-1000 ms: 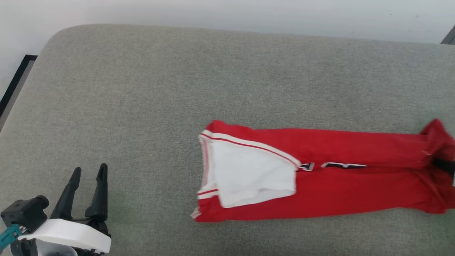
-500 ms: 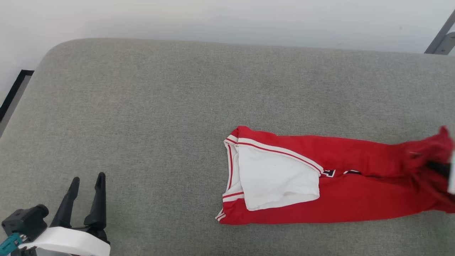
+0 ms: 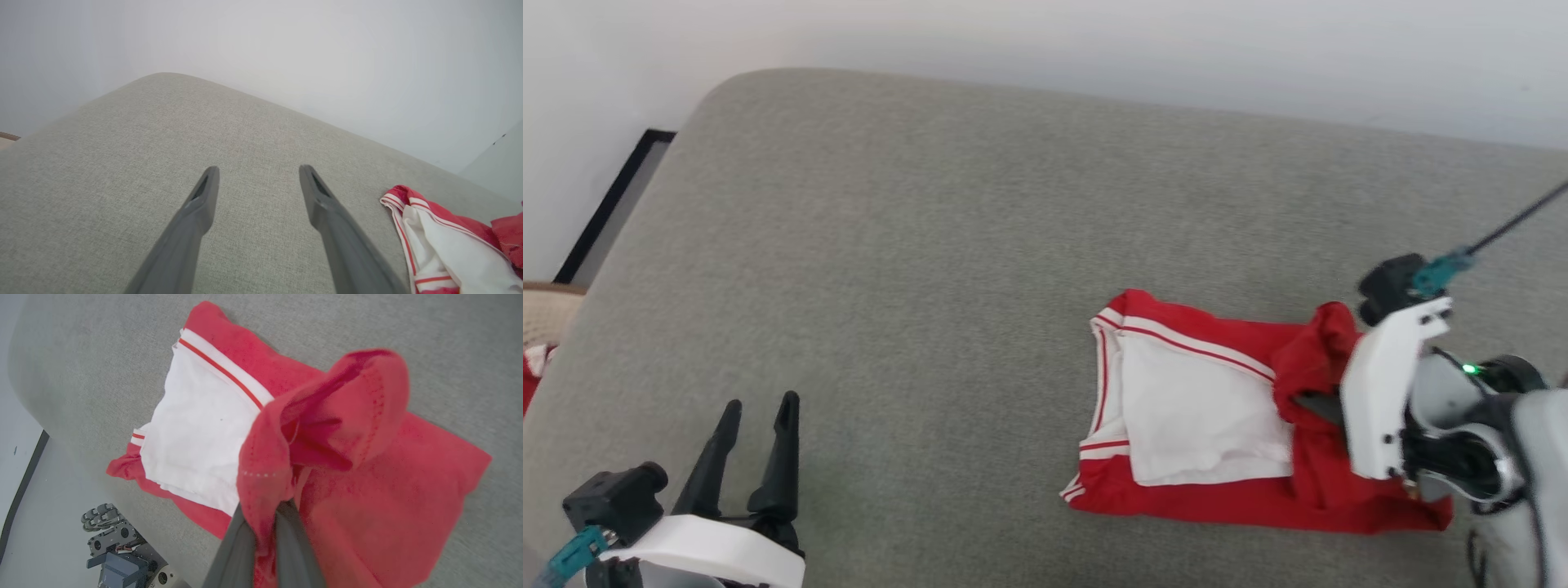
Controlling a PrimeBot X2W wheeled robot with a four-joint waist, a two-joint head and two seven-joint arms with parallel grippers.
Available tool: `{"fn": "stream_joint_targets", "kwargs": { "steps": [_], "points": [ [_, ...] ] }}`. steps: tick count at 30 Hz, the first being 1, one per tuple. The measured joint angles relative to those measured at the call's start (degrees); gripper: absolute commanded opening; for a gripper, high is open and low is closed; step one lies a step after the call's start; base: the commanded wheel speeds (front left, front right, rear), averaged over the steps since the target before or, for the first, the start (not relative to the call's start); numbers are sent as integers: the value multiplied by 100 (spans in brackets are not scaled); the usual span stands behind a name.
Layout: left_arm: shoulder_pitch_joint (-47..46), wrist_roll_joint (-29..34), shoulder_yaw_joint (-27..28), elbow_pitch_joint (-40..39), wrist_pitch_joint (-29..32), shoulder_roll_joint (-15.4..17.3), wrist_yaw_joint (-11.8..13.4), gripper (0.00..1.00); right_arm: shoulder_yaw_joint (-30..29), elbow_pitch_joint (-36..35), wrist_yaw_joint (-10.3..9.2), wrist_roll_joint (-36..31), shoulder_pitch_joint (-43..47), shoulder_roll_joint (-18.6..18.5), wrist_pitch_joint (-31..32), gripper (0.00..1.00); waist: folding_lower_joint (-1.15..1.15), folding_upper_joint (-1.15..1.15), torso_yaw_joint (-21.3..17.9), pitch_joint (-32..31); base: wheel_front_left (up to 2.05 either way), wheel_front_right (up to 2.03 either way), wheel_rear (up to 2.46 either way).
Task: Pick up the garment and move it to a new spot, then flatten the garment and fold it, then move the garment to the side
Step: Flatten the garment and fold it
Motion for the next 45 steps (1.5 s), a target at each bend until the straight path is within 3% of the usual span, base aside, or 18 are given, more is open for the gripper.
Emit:
{"fn": "stream_joint_targets", "kwargs": {
  "steps": [6, 15, 16, 17, 23, 34, 45],
  "points": [
    [-151, -1, -74, 126, -1, -133, -101, 100, 609, 499, 0, -41, -411, 256, -221, 0, 0, 0, 344, 91, 0, 0, 0],
    [-281, 0, -89, 328, -1, -278, -230, 100, 1203, 1225, 0, 41, -895, 352, -633, 0, 0, 0, 658, 195, 0, 0, 0],
    [-285, 0, -77, 341, -1, -285, -243, 100, 1267, 1252, 0, 29, -939, 337, -700, 29, 0, 0, 658, 194, 0, 0, 0],
    [-285, 0, -59, 348, -2, -291, -249, 100, 1302, 1281, 0, 42, -982, 333, -734, 100, 0, 0, 650, 192, 0, 0, 0],
    [-283, 0, 58, 401, -3, -301, -292, 100, 1450, 1113, 0, 382, -1119, 237, -806, 100, 0, 0, 496, 156, 0, 0, 0],
    [-265, 49, 216, 333, -7, -194, -281, 100, 956, 342, 0, 631, -1000, -73, -1176, 100, 0, 0, -28, 23, 0, 0, 0],
    [-102, 320, 346, 214, -7, -8, -181, 100, 302, -288, 0, 407, -289, -408, -2592, 100, 0, 0, -649, -199, 0, 0, 0]
  ]
}}
